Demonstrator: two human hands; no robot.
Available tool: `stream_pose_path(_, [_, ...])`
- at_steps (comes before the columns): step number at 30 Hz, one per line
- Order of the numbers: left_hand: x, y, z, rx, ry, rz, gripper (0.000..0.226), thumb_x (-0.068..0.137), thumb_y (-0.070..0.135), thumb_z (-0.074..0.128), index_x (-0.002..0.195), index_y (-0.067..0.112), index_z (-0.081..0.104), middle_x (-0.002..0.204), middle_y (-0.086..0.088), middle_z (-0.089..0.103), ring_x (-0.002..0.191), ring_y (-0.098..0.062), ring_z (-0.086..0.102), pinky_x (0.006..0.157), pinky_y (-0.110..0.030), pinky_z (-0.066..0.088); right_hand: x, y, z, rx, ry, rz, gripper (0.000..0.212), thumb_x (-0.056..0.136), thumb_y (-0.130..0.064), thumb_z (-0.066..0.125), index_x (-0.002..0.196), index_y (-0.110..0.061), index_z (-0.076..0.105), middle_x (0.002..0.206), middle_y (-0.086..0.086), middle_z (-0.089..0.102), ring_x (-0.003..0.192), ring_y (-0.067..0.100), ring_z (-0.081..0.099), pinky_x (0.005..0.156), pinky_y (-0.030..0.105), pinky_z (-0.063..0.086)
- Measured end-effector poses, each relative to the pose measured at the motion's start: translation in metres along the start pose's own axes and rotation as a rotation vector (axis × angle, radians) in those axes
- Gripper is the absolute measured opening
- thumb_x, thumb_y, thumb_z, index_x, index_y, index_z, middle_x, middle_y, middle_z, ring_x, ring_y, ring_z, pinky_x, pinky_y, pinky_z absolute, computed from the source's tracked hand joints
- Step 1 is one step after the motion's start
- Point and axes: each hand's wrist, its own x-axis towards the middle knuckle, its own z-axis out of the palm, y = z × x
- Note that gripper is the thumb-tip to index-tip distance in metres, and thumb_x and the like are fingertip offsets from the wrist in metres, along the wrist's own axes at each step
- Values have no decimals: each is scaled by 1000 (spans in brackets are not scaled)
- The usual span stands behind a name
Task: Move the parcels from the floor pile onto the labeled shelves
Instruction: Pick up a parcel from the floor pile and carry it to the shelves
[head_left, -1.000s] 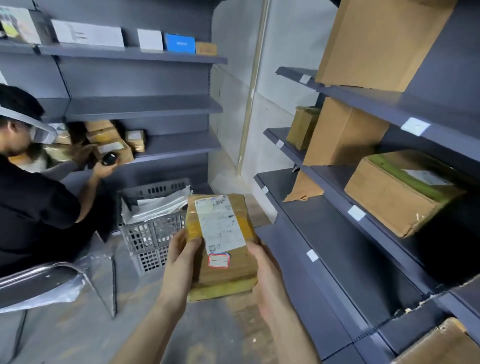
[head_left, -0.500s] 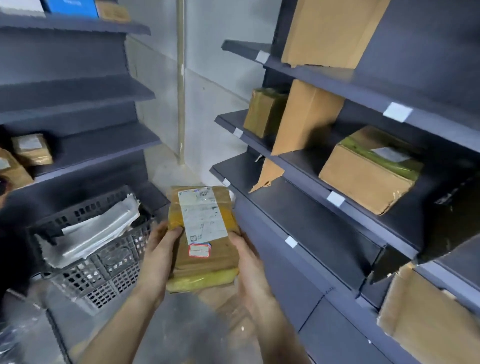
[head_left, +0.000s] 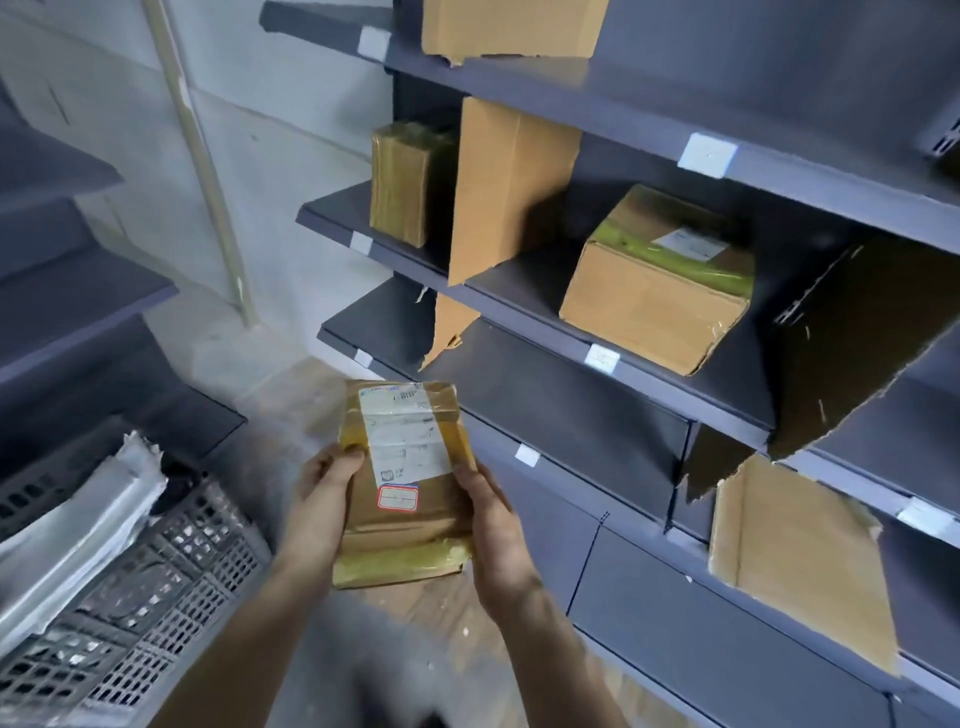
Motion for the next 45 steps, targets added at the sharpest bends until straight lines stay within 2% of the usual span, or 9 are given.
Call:
stream_pose_path(7, [32,1,40,50,2,-45,20,92,26,62,112,22,65,90,-6,75,83,-27,71,79,-38,57,38,-8,-20,29,60,-6,47,80,-48,65,122,-28,70,116,3,76,111,26,71,104,48,52])
stream_pose_path(12, [46,-1,74,189,-74,-13,10,97,14,54,100,16,63,85,-1,65,71,-8,58,58,-16,43,46,-7,-45,96,146,-8,29,98,-36,59,121,-22,69,114,6,77,111,29,71,104,49,52])
stream_pose_path(16, [61,-13,85,315,-222,-32,23,81,34,61,96,18,65,94,-3,71,96,-27,67,85,-35,52,51,3,-56,116,234,-4,29,100,-30,55,121,-16,69,115,10,76,106,27,72,92,38,57])
stream_pose_path(19, [82,-31,87,331,-294,-66,27,73,42,59,93,23,63,98,1,72,102,-26,66,95,-46,50,63,20,-62,139,295,-17,28,100,-29,55,118,-12,68,115,14,75,98,24,71,81,33,56])
stream_pose_path(23, [122,-64,85,347,-374,-80,32,94,35,60,125,28,52,108,13,65,102,-4,60,75,-18,46,92,60,-66,187,352,-77,43,91,-39,58,124,-13,67,121,10,73,111,26,68,95,39,52])
stream_pose_path(26, [155,-99,79,379,-414,-81,31,95,34,59,123,37,47,105,25,61,94,10,55,64,-7,43,118,99,-74,179,327,-82,41,98,-38,51,130,-16,65,126,7,72,122,27,64,106,43,47])
stream_pose_path(30, [192,-151,65,428,-451,-93,37,93,42,61,126,43,45,109,27,58,98,8,53,72,-14,35,148,150,-82,151,290,-32,35,106,-26,40,128,-17,65,124,5,73,120,26,65,104,41,47])
stream_pose_path(35, [228,-219,41,477,-405,-164,69,63,60,60,129,42,51,122,10,67,113,-17,63,96,-42,51,176,212,-89,96,276,44,32,105,-28,45,126,-17,67,121,3,75,119,26,67,106,41,47])
stream_pose_path(45, [217,-283,60,586,-482,-228,66,71,54,48,134,35,49,124,5,65,114,-20,61,101,-46,48,164,270,-120,133,392,100,33,106,-29,41,128,-25,66,120,-5,75,112,15,71,97,35,49])
